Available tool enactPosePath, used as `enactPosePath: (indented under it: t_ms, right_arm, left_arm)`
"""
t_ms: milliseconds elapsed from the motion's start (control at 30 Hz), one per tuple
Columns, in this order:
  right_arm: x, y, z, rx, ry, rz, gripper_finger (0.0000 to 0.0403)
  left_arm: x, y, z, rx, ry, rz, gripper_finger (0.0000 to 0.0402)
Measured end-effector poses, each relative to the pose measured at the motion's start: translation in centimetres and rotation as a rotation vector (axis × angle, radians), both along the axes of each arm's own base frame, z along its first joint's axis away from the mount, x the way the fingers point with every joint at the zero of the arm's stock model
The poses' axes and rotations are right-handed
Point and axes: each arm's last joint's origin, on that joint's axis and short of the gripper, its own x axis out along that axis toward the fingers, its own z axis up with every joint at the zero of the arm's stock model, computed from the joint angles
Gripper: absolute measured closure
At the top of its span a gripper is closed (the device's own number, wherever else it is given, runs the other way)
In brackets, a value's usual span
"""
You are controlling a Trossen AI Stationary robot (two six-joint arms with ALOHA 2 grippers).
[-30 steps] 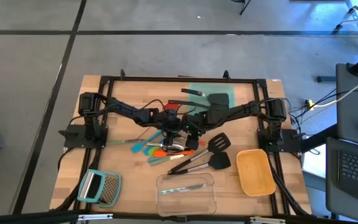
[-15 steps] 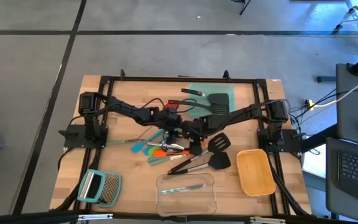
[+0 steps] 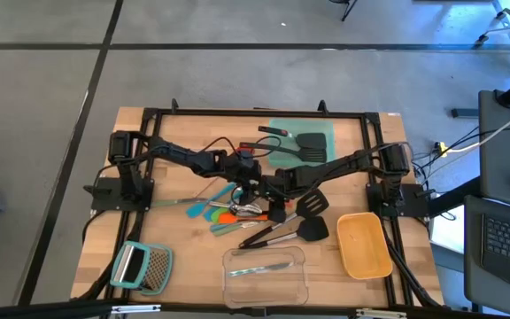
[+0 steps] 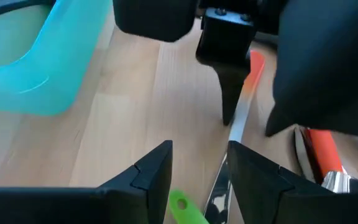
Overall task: Pick & Place Kitchen Items
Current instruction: Put the orange table knife into the transparent bin
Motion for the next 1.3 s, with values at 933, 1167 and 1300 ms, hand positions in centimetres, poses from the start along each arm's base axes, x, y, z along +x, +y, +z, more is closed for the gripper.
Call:
enactPosePath:
  t_ms: [933,1167,1300]
  right_arm:
    - [-0.5,-3.3,-0.4,0.191,0.014,-0.263,0.036]
    - [-0.6,-4.6,-0.5,0.305,0.019,-0.262,0.0361]
    - [-0.7,-5.5,-0.6,0.37,0.018,-0.272,0.0361]
  left_arm:
    - [-0.2,-0.1,0.1,0.005,0.008,-0.097,0.0253]
    - [-0.4,-1.0,-0.3,0.147,0.049,-0.221,0.0253]
    - [-0.5,-1.3,-0.4,0.277,0.086,-0.221,0.0253]
